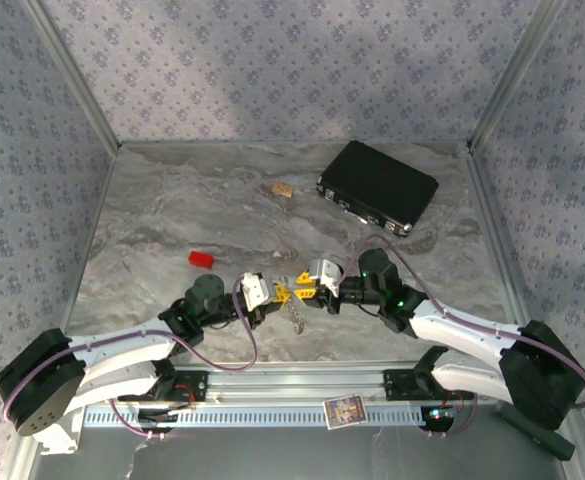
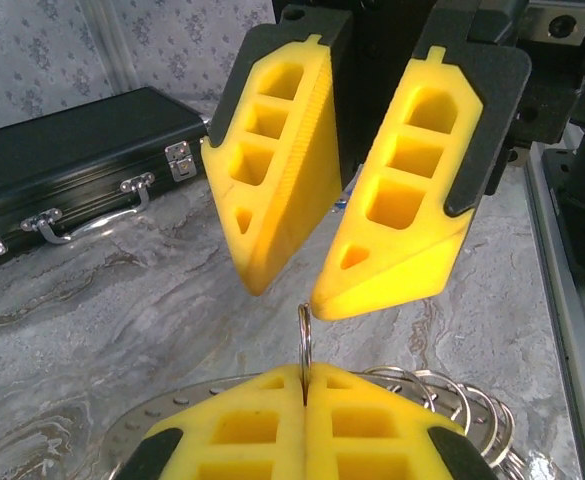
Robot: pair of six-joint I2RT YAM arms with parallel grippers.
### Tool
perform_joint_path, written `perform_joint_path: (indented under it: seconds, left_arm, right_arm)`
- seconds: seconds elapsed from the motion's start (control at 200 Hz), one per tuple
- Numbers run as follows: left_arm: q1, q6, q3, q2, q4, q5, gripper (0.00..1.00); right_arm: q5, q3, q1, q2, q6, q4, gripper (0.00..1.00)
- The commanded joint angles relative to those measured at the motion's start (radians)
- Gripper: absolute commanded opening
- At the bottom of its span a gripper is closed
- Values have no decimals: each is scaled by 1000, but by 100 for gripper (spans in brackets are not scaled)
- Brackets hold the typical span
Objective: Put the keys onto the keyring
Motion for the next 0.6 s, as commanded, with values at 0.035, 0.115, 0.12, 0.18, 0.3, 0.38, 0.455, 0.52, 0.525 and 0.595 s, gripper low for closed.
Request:
perform_joint_path:
  seconds: [0.035,0.115,0.12,0.18,0.3,0.38,0.455,0.52,0.525,0.595]
  left_arm:
    - [-6,-4,-8,-46,47,33,0]
    - [-7,-3,-15,-63,41,29,0]
    - [-7,-3,-14,-63,41,30,0]
    - [-7,-2,-20,-68,42,29,0]
    - [-9,-7,-21,-66,45,32,0]
    - [-8,-6,-20,-66,47,35,0]
    - [-9,-6,-20,-67,49,37,0]
    - [-8,-3,-19,-65,52,40,0]
    - [-8,-3,-19,-66,52,41,0]
    - [-8,-3,-18,-63,49,46,0]
  right_arm:
    - [-56,24,-6,-9,-14,-52,23]
    - [-67,34,-6,-11,-21,-76,23]
    - [-68,35,-6,-11,-22,-76,23]
    - [-77,44,-5,-8,-23,-85,23]
    - [-85,58,0,5,-23,-84,22]
    - [-94,66,3,12,-21,-80,20]
    - [-98,73,8,18,-19,-74,19]
    - [-98,78,10,26,-18,-75,18]
    - [-98,78,12,27,-18,-76,18]
    - [-100,85,13,36,-21,-77,17]
